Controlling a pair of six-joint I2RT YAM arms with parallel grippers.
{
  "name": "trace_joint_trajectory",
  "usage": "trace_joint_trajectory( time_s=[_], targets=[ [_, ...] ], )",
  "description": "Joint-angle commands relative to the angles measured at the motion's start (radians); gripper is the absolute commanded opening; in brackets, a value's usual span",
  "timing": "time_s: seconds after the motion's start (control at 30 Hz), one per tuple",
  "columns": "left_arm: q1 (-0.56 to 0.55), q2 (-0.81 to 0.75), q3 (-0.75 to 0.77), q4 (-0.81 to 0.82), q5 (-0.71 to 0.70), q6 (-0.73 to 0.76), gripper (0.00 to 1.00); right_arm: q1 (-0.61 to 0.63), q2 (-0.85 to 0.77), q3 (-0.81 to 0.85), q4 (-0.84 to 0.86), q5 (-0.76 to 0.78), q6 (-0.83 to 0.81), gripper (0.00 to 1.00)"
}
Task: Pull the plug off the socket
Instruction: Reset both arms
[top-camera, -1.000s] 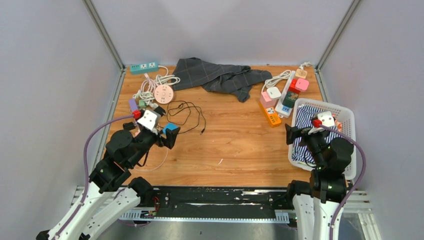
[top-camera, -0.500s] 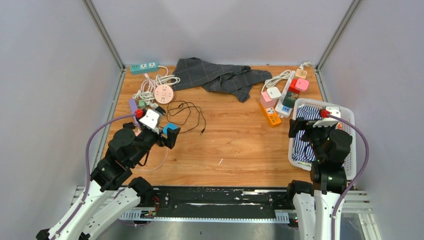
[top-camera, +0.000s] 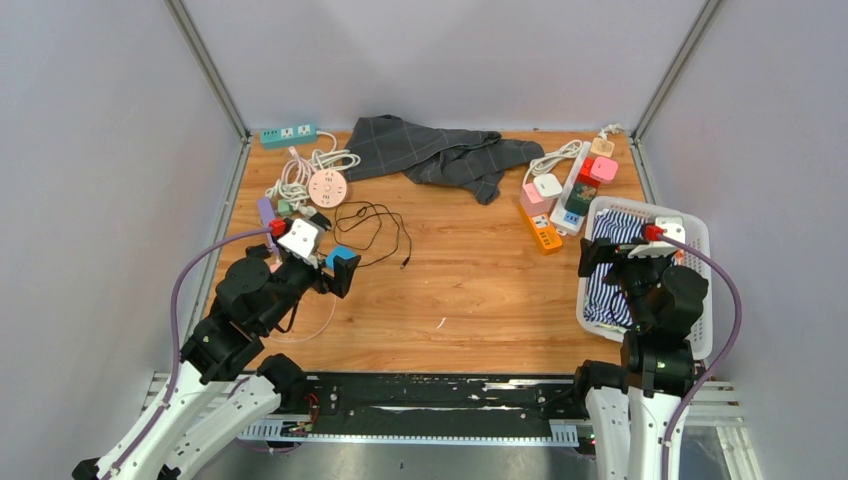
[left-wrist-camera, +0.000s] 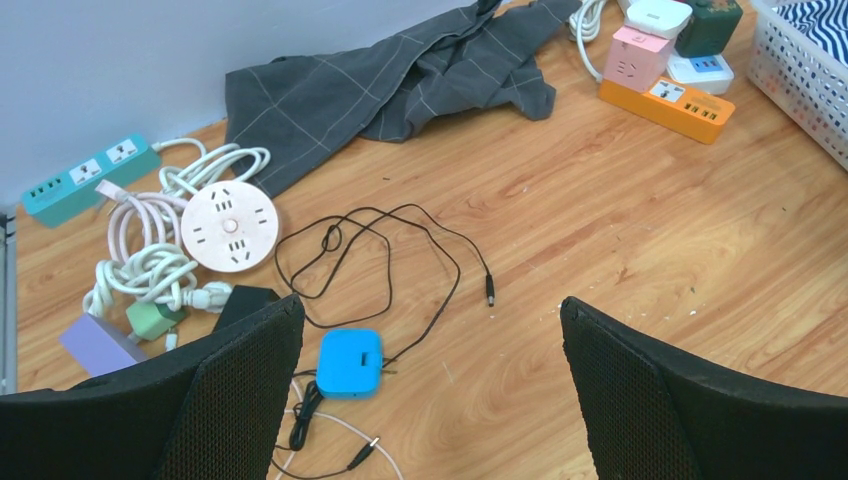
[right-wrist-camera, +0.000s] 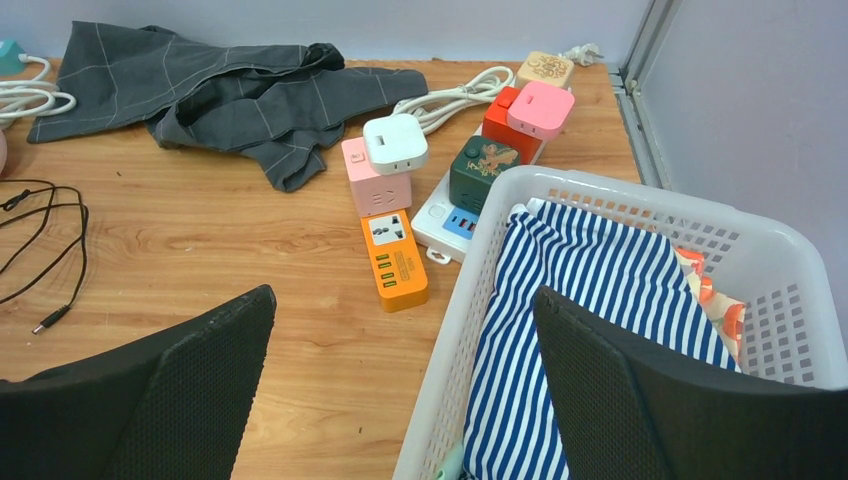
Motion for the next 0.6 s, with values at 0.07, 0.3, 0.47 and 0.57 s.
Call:
trace_joint_trajectory(
  time_s=[0.07, 0.3, 0.47, 0.57],
  targets=[
    [-0.006, -0.005, -0.011, -0.001, -0.002, 0.007, 1.0, -0.012, -0.008, 0.026, -0.005, -0.026, -0.003, 1.0],
    [-0.007, -0.004, -0.011, -0.002, -0.001, 0.008, 1.0, -0.012, -0.019, 0.019, 0.0, -0.039, -0.036, 1.0],
    [-0.006, -0.005, -0.011, -0.002, 0.002, 0.007, 1.0, -0.012, -0.022, 0.018, 0.0, -0.041, -0.034, 1.0],
    [-0.006, -0.003, -0.011, -0.003, 0.003, 0.007, 1.0, -0.012, -0.025, 0.017, 0.002, -0.045, -0.034, 1.0]
  ],
)
